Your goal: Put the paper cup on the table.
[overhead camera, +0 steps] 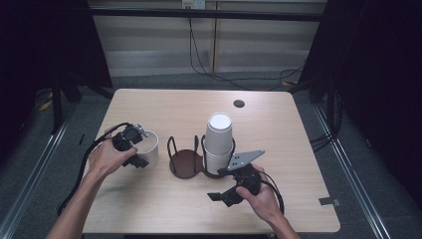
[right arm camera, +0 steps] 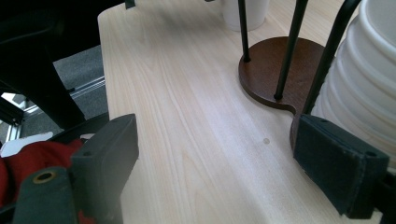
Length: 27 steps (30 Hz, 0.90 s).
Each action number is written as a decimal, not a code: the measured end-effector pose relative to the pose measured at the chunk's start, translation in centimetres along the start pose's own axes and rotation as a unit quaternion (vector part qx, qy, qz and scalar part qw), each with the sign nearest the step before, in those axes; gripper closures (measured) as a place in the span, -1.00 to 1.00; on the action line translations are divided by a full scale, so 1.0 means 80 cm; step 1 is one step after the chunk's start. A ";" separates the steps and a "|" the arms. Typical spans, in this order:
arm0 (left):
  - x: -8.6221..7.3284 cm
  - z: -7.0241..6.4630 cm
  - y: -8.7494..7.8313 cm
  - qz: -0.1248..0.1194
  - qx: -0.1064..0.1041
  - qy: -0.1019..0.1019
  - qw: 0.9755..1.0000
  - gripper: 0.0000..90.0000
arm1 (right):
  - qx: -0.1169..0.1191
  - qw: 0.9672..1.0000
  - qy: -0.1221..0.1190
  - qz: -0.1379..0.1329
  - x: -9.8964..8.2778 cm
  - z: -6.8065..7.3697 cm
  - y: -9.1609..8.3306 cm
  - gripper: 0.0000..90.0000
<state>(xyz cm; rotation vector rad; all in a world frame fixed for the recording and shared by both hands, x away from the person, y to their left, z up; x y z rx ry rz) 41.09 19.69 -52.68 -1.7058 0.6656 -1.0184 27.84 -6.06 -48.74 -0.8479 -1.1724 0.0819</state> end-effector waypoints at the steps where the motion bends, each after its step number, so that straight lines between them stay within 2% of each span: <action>1: -0.002 0.000 -0.001 -0.002 0.002 -0.002 1.000 -0.75 | 0.000 1.000 0.000 0.000 0.000 0.000 0.000 -0.68; 4: -0.005 0.001 -0.006 -0.013 0.007 0.003 1.000 -0.67 | -0.001 1.000 0.001 0.000 0.000 0.000 0.000 -0.68; 6: -0.006 0.004 -0.012 -0.033 0.029 -0.001 0.999 -0.65 | -0.001 1.000 0.001 -0.001 0.000 0.000 -0.001 -0.68; 8: -0.009 0.002 -0.015 -0.042 0.024 -0.005 0.999 -0.64 | -0.003 1.000 0.001 -0.002 0.000 0.000 -0.001 -0.68; 13: -0.016 -0.004 -0.024 -0.055 0.028 0.002 0.998 -0.64 | -0.004 1.000 0.002 -0.005 0.001 -0.001 -0.002 -0.68; 16: -0.017 -0.007 -0.027 -0.079 0.030 -0.008 0.996 -0.64 | -0.006 1.000 0.003 -0.003 0.000 -0.003 -0.002 -0.68; 18: -0.021 -0.008 -0.028 -0.084 0.024 -0.016 0.996 -0.64 | -0.005 1.000 0.003 -0.004 -0.001 -0.002 -0.002 -0.68; 20: -0.024 -0.007 -0.029 -0.087 0.036 -0.019 0.995 -0.64 | -0.005 1.000 0.004 -0.004 -0.001 -0.003 -0.002 -0.68; 21: -0.026 -0.008 -0.029 -0.090 0.034 -0.020 0.995 -0.64 | -0.005 1.000 0.004 -0.005 0.000 -0.003 -0.003 -0.68; 23: -0.027 -0.012 -0.029 -0.103 0.027 -0.021 0.994 -0.63 | -0.006 1.000 0.005 -0.005 -0.001 -0.003 -0.003 -0.68; 27: -0.032 -0.017 -0.029 -0.122 0.030 -0.026 0.992 -0.63 | -0.006 1.000 0.006 -0.005 -0.001 -0.004 -0.004 -0.68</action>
Point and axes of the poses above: each handheld gripper's, and its own axes: y roughly forward along the jaws, x roughly out of its top, z roughly to its left, the point moved 10 cm from there along y, roughly forward along the jaws, and after that the axes turned 8 degrees about -x, right-handed, at the moved point
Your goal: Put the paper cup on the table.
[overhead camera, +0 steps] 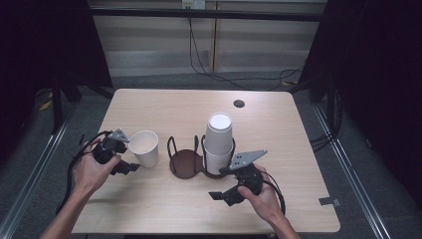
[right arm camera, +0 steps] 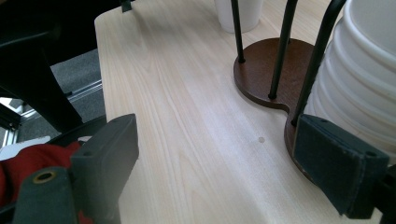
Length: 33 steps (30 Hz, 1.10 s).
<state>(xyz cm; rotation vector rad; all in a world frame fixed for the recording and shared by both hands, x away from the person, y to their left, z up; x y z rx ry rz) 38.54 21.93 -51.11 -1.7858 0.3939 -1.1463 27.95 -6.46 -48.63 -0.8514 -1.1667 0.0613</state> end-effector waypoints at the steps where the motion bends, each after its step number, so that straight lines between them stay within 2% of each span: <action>1: -0.002 -0.001 -0.001 -0.001 -0.001 0.000 1.000 -0.63 | 0.000 1.000 0.000 0.000 0.000 0.000 0.000 -0.68; 5: -0.005 -0.012 -0.005 -0.031 -0.001 -0.007 0.999 -0.63 | 0.000 1.000 0.000 0.000 -0.001 -0.001 0.000 -0.68; 6: -0.006 -0.017 -0.007 -0.036 -0.013 -0.009 0.999 -0.62 | -0.001 1.000 0.001 0.000 -0.001 -0.001 -0.001 -0.68; 8: -0.006 -0.021 -0.012 -0.053 -0.006 -0.007 0.999 -0.58 | 0.000 1.000 0.003 0.000 -0.001 -0.001 -0.001 -0.68; 9: -0.006 -0.024 -0.014 -0.058 -0.010 -0.006 0.998 -0.59 | -0.001 1.000 0.003 0.000 -0.001 -0.002 -0.001 -0.68; 12: -0.006 -0.032 -0.020 -0.082 -0.004 0.000 0.997 -0.59 | 0.000 1.000 0.003 0.000 -0.001 -0.002 -0.001 -0.69; 14: -0.007 -0.038 -0.024 -0.096 -0.009 0.000 0.995 -0.58 | -0.001 1.000 0.004 0.000 -0.002 -0.002 0.000 -0.68; 15: -0.005 -0.042 -0.028 -0.112 -0.004 0.002 0.994 -0.58 | -0.001 1.000 0.003 0.000 -0.002 -0.002 0.000 -0.68; 18: 0.000 -0.055 -0.035 -0.148 -0.015 0.010 0.989 -0.58 | -0.001 1.000 0.004 0.000 -0.002 -0.002 0.000 -0.68; 21: 0.002 -0.067 -0.037 -0.171 -0.026 0.009 0.985 -0.58 | -0.008 1.000 0.008 -0.008 0.000 -0.004 -0.002 -0.68; 23: 0.003 -0.073 -0.039 -0.188 -0.025 0.011 0.982 -0.58 | -0.010 1.000 0.010 -0.012 0.001 -0.005 -0.004 -0.69; 24: 0.003 -0.074 -0.039 -0.189 -0.018 0.012 0.982 -0.58 | -0.011 1.000 0.009 -0.015 0.002 -0.005 -0.005 -0.68; 25: 0.004 -0.076 -0.039 -0.198 -0.008 0.010 0.980 -0.58 | -0.012 1.000 0.010 -0.017 0.002 -0.005 -0.006 -0.68; 27: 0.005 -0.085 -0.036 -0.207 -0.025 0.011 0.978 -0.58 | -0.015 1.000 0.010 -0.019 0.003 -0.006 -0.007 -0.69; 28: 0.006 -0.090 -0.035 -0.220 -0.025 0.012 0.975 -0.58 | -0.016 1.000 0.010 -0.021 0.003 -0.006 -0.008 -0.68; 30: 0.006 -0.097 -0.033 -0.224 -0.020 0.014 0.974 -0.58 | -0.019 0.999 0.011 -0.022 0.003 -0.007 -0.007 -0.69; 31: 0.007 -0.102 -0.033 -0.230 -0.015 0.016 0.973 -0.58 | -0.020 0.999 0.011 -0.022 0.002 -0.007 -0.007 -0.68; 33: 0.008 -0.112 -0.031 -0.236 -0.021 0.013 0.971 -0.58 | -0.021 0.999 0.010 -0.023 0.002 -0.006 -0.006 -0.69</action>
Point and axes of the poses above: each handheld gripper's, and its own axes: y roughly forward along the jaws, x roughly out of its top, z roughly to its left, the point moved 10 cm from there along y, roughly forward along the jaws, and after that the axes turned 8 degrees about -x, right-handed, at the moved point
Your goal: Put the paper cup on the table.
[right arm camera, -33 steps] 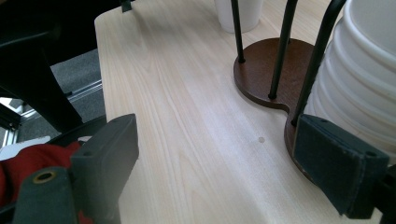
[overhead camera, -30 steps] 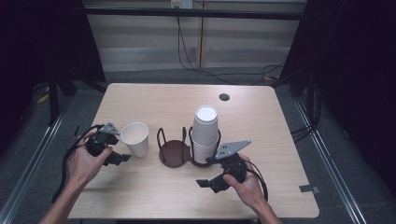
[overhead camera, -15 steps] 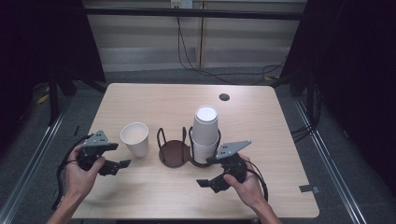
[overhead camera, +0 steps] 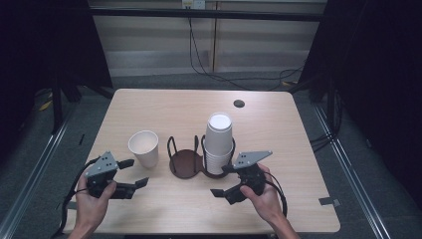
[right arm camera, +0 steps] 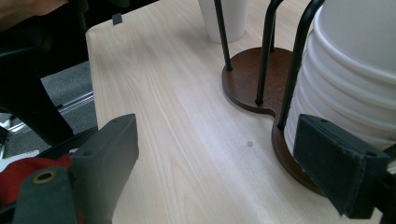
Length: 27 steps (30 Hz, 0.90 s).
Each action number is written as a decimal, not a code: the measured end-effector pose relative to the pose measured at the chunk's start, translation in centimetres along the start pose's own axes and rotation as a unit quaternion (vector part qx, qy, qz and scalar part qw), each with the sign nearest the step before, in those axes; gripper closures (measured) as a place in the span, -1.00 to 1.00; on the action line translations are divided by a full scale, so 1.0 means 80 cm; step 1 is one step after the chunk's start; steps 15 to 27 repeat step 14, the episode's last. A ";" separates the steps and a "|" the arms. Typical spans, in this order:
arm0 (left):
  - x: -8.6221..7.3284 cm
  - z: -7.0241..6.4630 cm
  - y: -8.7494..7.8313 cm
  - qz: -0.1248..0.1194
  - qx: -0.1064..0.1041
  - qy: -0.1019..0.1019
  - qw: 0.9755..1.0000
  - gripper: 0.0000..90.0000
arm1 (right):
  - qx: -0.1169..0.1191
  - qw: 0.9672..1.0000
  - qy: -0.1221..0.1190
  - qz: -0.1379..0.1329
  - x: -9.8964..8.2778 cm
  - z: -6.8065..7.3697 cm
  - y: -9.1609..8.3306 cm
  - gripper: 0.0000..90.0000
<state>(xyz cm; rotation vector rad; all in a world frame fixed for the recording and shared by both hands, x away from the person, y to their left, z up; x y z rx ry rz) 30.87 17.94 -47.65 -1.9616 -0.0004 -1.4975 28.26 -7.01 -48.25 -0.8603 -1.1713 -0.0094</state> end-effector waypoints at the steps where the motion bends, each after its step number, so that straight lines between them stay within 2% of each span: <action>1: -0.001 -0.003 0.001 -0.001 -0.001 -0.002 1.000 -0.58 | -0.002 1.000 -0.001 -0.001 0.000 0.001 0.000 -0.68; 2: -0.001 -0.010 0.002 -0.012 -0.002 -0.006 1.000 -0.58 | -0.003 1.000 -0.001 -0.003 0.001 0.001 0.000 -0.69; 4: 0.000 -0.020 0.007 -0.023 -0.010 0.002 1.000 -0.58 | -0.007 1.000 0.002 -0.010 0.003 0.001 0.001 -0.69; 5: 0.001 -0.026 0.011 -0.033 -0.008 0.006 0.999 -0.58 | -0.008 1.000 0.002 -0.012 0.003 0.001 0.002 -0.69; 8: -0.002 -0.041 0.020 -0.045 -0.031 -0.006 0.998 -0.61 | -0.016 1.000 0.003 -0.018 0.003 0.000 0.004 -0.69; 11: -0.006 -0.045 0.026 -0.043 -0.045 -0.021 0.998 -0.62 | -0.021 1.000 0.003 -0.017 -0.002 0.000 0.007 -0.69; 12: -0.008 -0.042 0.026 -0.043 -0.040 -0.023 0.998 -0.62 | -0.022 1.000 0.006 -0.019 -0.004 0.000 0.008 -0.69; 13: -0.009 -0.042 0.027 -0.047 -0.038 -0.032 0.998 -0.62 | -0.023 0.999 0.012 -0.022 -0.006 -0.001 0.010 -0.69; 14: -0.011 -0.041 0.028 -0.047 -0.034 -0.033 0.998 -0.62 | -0.024 0.999 0.017 -0.021 -0.008 -0.002 0.012 -0.69; 27: -0.011 -0.041 0.028 -0.047 -0.034 -0.033 0.998 -0.62 | -0.024 0.999 0.017 -0.021 -0.008 -0.002 0.012 -0.69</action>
Point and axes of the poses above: each handheld gripper's, and its own axes: y roughly forward along the jaws, x roughly out of its top, z roughly to its left, the point moved 10 cm from there along y, roughly forward along the jaws, and after that the axes turned 8 degrees about -x, right-handed, at the moved point
